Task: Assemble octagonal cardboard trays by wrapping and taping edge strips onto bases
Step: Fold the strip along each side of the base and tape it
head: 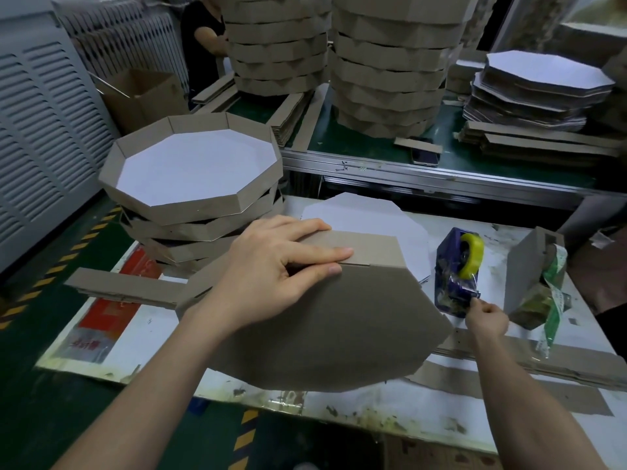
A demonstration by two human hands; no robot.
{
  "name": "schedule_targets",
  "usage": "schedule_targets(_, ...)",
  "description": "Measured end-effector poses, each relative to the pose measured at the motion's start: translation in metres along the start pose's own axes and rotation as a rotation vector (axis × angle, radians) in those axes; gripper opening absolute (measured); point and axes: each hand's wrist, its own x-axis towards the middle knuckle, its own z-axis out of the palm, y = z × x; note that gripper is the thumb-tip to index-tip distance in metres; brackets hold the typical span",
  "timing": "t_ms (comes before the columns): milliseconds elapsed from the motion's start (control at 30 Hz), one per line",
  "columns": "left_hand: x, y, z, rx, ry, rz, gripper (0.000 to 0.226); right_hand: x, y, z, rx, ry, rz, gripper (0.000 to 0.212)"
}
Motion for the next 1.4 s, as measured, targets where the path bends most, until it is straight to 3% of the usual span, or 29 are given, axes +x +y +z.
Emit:
schedule_targets(333,0.005,0.003,0.004,0.026,-0.005,0.011,0.030,0.006,0.010,-0.006,0.083,-0.007,0.084,0.011)
schedule_targets(500,0.012,0.009,0.007,0.042,-0.019,0.015,0.030,-0.009,-0.005,-0.001,0.171,0.055,0.161,0.034)
schedule_targets(600,0.014,0.012,0.008,0.062,-0.019,0.034,0.028,-0.034,-0.050,-0.001,0.441,0.106,0.264,0.028)
schedule_targets(667,0.012,0.011,0.007,0.066,-0.023,0.045,0.032,-0.057,-0.092,-0.008,0.642,-0.095,0.298,0.021)
schedule_targets(767,0.007,0.005,0.003,0.050,-0.024,0.030,0.032,-0.105,-0.157,-0.030,0.829,-0.592,0.219,0.019)
schedule_targets(833,0.004,-0.001,0.002,0.029,-0.013,0.013,0.033,-0.144,-0.193,-0.046,0.840,-0.850,0.121,0.020)
schedule_targets(933,0.000,-0.011,0.000,0.010,0.023,-0.033,0.049,-0.203,-0.227,-0.061,0.715,-1.074,0.003,0.025)
schedule_targets(1133,-0.011,-0.024,-0.007,-0.082,-0.015,-0.063,0.080,-0.268,-0.234,-0.068,0.459,-1.296,-0.040,0.033)
schedule_targets(1400,-0.020,-0.021,-0.013,-0.053,-0.066,-0.026,0.079,-0.297,-0.205,-0.072,0.379,-1.334,0.041,0.034)
